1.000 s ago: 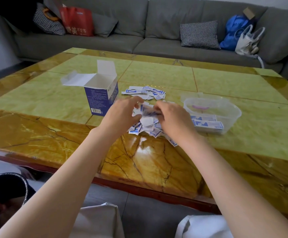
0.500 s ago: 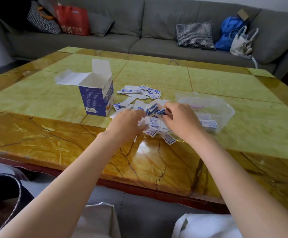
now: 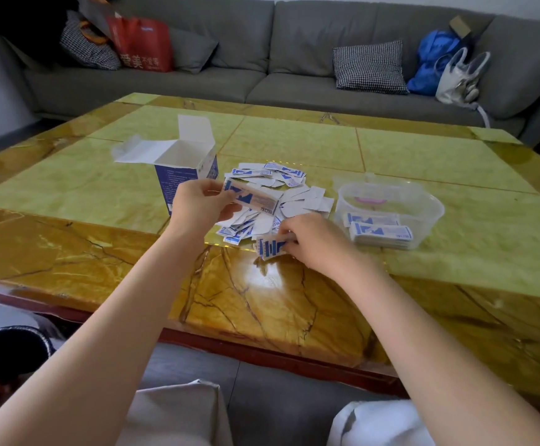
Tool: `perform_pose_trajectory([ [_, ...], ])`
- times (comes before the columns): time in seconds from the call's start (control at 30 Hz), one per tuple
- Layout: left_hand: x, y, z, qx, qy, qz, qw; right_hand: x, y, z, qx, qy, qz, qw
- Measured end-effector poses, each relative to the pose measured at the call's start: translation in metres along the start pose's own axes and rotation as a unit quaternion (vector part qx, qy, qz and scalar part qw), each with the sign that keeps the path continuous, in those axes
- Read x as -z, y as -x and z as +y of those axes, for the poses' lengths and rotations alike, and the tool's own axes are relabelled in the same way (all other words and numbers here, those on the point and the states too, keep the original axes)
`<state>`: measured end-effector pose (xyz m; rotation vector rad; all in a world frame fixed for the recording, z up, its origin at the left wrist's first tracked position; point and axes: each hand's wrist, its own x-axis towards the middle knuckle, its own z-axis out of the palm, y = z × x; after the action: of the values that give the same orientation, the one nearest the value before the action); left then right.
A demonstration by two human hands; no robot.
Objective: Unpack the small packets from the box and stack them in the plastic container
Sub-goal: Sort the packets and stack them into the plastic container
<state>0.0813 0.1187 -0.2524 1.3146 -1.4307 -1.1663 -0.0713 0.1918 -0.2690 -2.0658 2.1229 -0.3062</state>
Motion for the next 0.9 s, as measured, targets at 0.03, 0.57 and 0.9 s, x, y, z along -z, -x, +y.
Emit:
perform_pose_trajectory([
  [0.03,0.002,-0.001,-0.002,-0.007,-0.015,0.007,1.0,0.003,-0.001,0.001,0.004,-0.02,0.003,1.0],
  [0.57,-0.019,0.021,0.009,-0.139,-0.282,-0.208,0.926,0.023,0.009,0.01,0.017,0.061,0.064,0.996],
  [0.9,-0.036,0.027,-0.003,-0.196,-0.444,-0.237,0.841,0.027,0.024,0.027,-0.019,0.065,-0.025,0.997],
])
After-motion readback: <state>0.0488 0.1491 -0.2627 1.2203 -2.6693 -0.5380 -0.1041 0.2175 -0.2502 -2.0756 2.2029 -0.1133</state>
